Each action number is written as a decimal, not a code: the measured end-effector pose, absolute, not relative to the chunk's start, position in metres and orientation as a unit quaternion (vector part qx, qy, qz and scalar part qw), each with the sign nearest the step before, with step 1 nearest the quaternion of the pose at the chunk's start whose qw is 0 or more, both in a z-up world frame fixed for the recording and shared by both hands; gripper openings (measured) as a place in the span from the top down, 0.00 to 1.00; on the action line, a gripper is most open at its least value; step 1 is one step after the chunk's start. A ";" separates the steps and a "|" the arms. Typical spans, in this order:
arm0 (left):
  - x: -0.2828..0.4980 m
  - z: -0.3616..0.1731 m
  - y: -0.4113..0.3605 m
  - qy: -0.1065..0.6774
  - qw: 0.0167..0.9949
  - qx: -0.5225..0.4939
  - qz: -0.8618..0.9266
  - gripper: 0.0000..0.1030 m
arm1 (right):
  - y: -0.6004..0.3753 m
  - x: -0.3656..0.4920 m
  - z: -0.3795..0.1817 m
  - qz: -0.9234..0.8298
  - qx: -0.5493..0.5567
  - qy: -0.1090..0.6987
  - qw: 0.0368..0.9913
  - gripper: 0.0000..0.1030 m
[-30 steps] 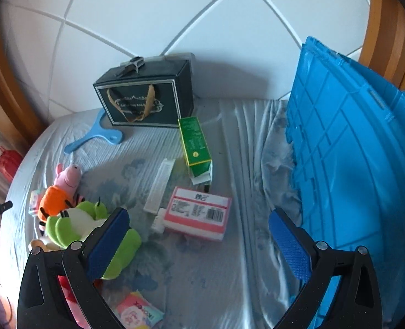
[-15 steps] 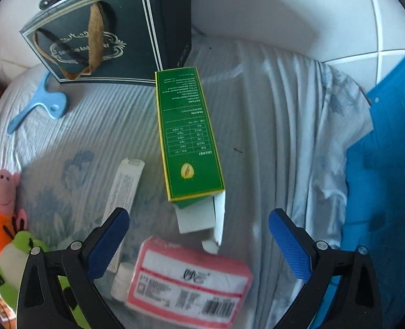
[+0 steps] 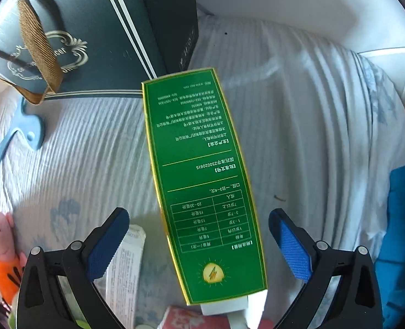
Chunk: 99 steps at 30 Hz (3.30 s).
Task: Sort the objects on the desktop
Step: 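Grasp the Kotex pad pack with left tool while right tool grasps green medicine box, then carry the Kotex pack and green box into the blue crate and release both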
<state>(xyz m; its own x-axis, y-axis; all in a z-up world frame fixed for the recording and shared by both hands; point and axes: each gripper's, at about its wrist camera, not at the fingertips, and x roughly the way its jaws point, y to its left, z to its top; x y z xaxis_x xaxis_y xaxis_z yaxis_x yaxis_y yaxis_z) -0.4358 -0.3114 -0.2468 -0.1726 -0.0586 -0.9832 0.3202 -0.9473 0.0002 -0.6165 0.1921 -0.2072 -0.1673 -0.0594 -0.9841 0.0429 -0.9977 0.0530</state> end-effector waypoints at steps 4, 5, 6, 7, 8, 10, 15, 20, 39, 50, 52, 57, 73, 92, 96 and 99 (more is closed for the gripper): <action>-0.432 -0.240 -0.313 0.103 0.126 0.623 -0.765 0.33 | 0.190 -0.613 -0.211 -0.760 0.649 0.017 0.022 0.06; -0.431 -0.239 -0.314 0.106 0.128 0.622 -0.765 0.33 | 0.190 -0.611 -0.210 -0.760 0.650 0.020 0.021 0.12; -0.429 -0.238 -0.316 0.109 0.130 0.620 -0.766 0.33 | 0.190 -0.610 -0.208 -0.760 0.649 0.025 0.018 0.33; -0.427 -0.236 -0.317 0.111 0.133 0.619 -0.766 0.33 | 0.191 -0.607 -0.205 -0.762 0.647 0.030 0.011 0.46; -0.425 -0.233 -0.319 0.112 0.134 0.617 -0.767 0.33 | 0.192 -0.605 -0.202 -0.763 0.646 0.031 0.008 0.46; -0.419 -0.224 -0.320 0.111 0.135 0.609 -0.774 0.33 | 0.194 -0.598 -0.190 -0.771 0.636 0.028 0.011 0.48; -0.400 -0.183 -0.320 0.107 0.128 0.574 -0.802 0.33 | 0.197 -0.568 -0.144 -0.794 0.607 0.026 0.024 0.49; -0.373 -0.137 -0.303 0.102 0.105 0.527 -0.837 0.33 | 0.191 -0.514 -0.085 -0.829 0.558 0.005 0.044 0.49; -0.214 -0.021 -0.106 0.018 -0.053 0.375 -0.925 0.33 | 0.188 -0.210 0.065 -0.928 0.370 -0.037 0.028 0.49; -0.166 0.036 0.089 0.004 -0.129 0.315 -0.940 0.33 | 0.308 -0.153 0.135 -0.956 0.292 -0.003 0.004 0.49; -0.158 0.052 0.131 0.002 -0.130 0.297 -0.946 0.33 | 0.342 -0.150 0.148 -0.959 0.282 0.009 0.006 0.48; -0.150 0.093 0.231 0.007 -0.147 0.277 -0.949 0.33 | 0.430 -0.156 0.176 -0.963 0.268 0.039 0.005 0.48; -0.174 0.086 0.462 -0.076 -0.244 0.384 -0.887 0.33 | 0.595 -0.175 0.127 -0.930 0.363 0.029 -0.044 0.48; -0.163 0.068 0.513 -0.122 -0.218 0.401 -0.881 0.25 | 0.632 -0.167 0.076 -0.904 0.426 0.001 -0.014 0.08; -0.149 0.077 0.497 -0.108 -0.215 0.381 -0.893 0.25 | 0.631 -0.153 0.082 -0.912 0.410 -0.013 -0.009 0.00; -0.136 0.088 0.485 -0.096 -0.224 0.358 -0.901 0.25 | 0.628 -0.141 0.090 -0.919 0.394 -0.026 -0.004 0.00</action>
<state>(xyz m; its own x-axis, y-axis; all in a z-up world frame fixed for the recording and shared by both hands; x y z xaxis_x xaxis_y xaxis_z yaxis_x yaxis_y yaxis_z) -0.1357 0.4849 0.0877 -0.6429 0.3350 -0.6888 -0.4733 -0.8808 0.0133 -0.1408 0.6283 0.0900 -0.6895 -0.0131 -0.7242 -0.0271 -0.9987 0.0439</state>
